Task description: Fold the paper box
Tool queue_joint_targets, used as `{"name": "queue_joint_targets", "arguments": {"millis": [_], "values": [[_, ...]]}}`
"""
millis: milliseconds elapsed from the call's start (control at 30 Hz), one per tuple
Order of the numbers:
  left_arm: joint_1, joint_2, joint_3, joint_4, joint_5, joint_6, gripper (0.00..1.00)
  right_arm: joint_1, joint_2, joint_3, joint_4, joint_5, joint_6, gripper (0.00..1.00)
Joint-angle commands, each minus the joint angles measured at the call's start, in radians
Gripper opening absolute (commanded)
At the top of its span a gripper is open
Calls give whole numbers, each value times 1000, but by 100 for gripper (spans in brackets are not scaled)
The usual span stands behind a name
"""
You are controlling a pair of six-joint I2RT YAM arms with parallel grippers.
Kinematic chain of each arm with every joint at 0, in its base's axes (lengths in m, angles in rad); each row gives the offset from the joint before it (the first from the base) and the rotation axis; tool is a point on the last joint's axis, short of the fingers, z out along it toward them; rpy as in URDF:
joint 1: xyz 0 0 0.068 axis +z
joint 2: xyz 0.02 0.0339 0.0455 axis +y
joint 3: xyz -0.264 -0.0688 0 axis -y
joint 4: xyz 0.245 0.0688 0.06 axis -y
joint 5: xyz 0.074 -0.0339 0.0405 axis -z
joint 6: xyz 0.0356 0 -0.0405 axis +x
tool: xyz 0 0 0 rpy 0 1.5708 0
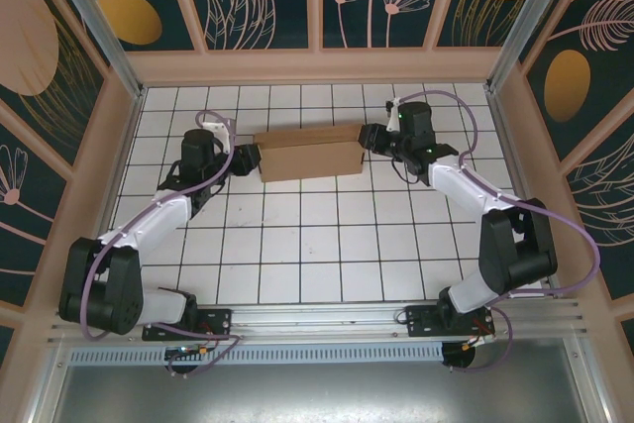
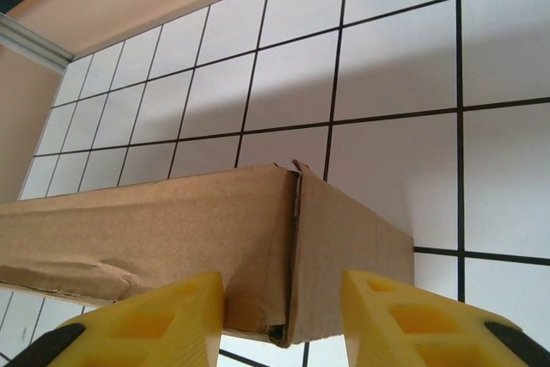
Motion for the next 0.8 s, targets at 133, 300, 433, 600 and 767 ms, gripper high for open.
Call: {"name": "queue_joint_targets", "arguments": {"millis": [133,300,433,600,767], "values": [[-5,-111,-44,62,94,-71,44,17,17,-16,-56,71,21,41],[4,-166,-107,234,161,-155,44,20,15,-5,-64,77,23,42],[16,-133,-99,319,130,-260,53,21,13,-5,-65,81,23,43],[33,-17,-22,267,97,-274,55,22,14,-11,-64,81,20,43],[37,66,-33,329,104,-318,51,22,19,-11,-63,74,18,43]]}}
